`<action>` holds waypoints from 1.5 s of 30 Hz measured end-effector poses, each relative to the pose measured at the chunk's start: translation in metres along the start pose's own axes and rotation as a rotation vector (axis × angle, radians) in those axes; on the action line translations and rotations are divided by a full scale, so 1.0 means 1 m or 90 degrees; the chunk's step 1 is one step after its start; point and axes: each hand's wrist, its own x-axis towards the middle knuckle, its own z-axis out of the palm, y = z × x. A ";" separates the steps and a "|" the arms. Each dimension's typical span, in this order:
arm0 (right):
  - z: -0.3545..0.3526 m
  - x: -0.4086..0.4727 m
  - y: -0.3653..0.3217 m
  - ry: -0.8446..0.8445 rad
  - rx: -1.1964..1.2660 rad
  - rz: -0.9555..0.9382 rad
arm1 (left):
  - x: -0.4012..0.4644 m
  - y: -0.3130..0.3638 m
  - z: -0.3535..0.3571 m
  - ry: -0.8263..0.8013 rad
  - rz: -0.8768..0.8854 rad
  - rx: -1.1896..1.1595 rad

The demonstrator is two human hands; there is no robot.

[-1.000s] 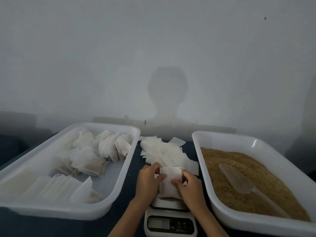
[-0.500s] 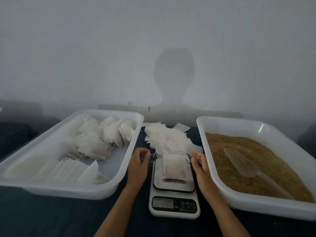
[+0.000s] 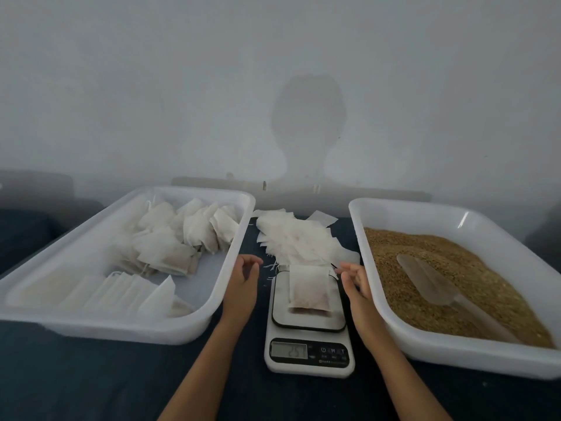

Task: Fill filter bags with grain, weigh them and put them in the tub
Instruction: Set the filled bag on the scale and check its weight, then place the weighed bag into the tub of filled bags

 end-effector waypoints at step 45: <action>0.192 0.002 -0.141 -0.627 -0.576 -0.198 | 0.049 0.069 -0.136 -0.395 -0.207 0.723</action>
